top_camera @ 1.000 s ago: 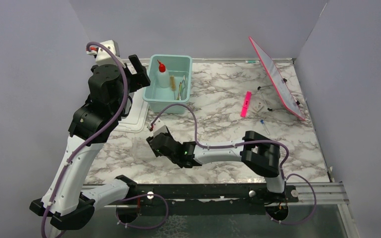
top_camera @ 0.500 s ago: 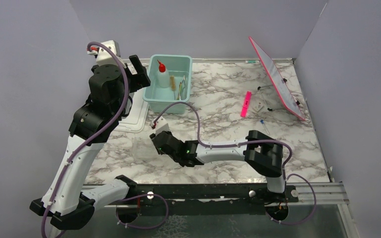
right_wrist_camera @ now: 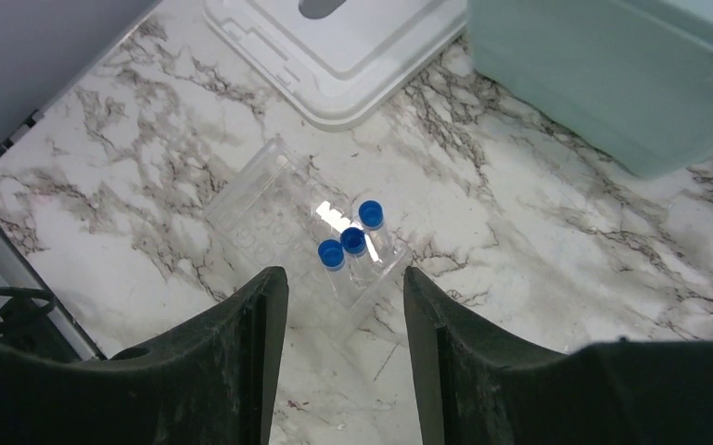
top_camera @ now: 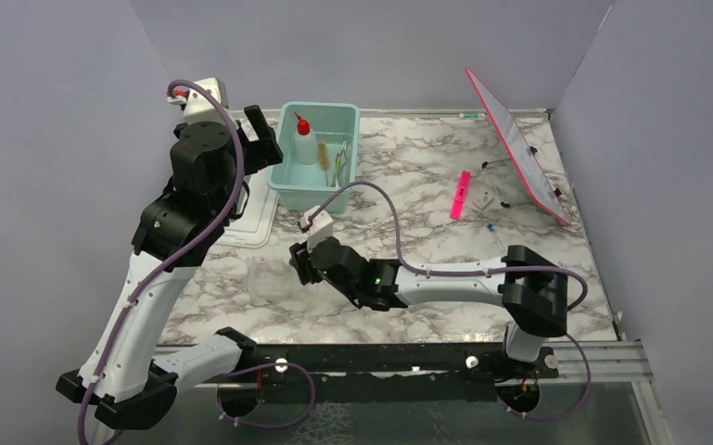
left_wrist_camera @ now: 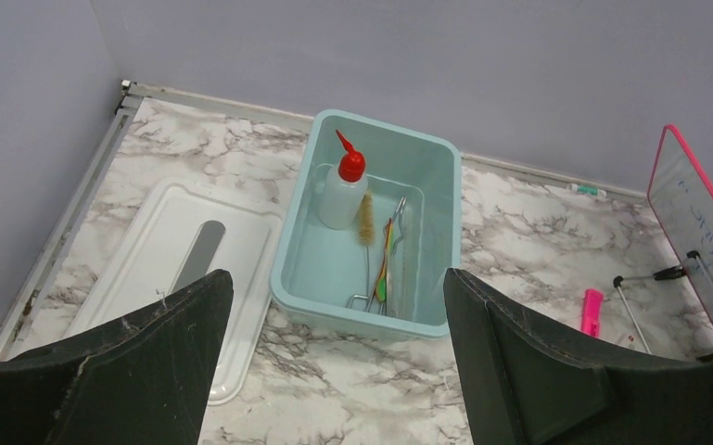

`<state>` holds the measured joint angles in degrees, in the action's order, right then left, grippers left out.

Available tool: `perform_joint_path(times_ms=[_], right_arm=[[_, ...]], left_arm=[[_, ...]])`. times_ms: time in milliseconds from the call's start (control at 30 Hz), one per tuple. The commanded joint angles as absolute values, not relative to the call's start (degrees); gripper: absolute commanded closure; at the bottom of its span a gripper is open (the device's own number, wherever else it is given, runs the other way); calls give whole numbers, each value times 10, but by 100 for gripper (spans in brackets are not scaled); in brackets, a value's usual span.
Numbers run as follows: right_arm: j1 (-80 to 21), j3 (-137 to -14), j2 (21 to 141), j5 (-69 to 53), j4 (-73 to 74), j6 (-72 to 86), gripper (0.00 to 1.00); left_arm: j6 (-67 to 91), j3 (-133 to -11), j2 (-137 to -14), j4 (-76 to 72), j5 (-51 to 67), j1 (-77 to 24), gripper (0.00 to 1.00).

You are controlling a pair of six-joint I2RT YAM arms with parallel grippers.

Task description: Organize the chemistry lab equipment

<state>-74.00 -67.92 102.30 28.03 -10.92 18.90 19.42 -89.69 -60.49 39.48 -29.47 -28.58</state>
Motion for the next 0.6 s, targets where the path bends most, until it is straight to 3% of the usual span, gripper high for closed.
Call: perform_joint_path(times_ms=[0, 267, 567], right_arm=[[-713, -669, 970, 307, -83, 201, 46], [-618, -634, 909, 376, 88, 193, 48], [-417, -662, 900, 399, 337, 173, 50]], left_arm=[[187, -875, -593, 384, -299, -287, 13], [187, -808, -557, 363, -284, -287, 13], [256, -646, -499, 384, -220, -287, 16]])
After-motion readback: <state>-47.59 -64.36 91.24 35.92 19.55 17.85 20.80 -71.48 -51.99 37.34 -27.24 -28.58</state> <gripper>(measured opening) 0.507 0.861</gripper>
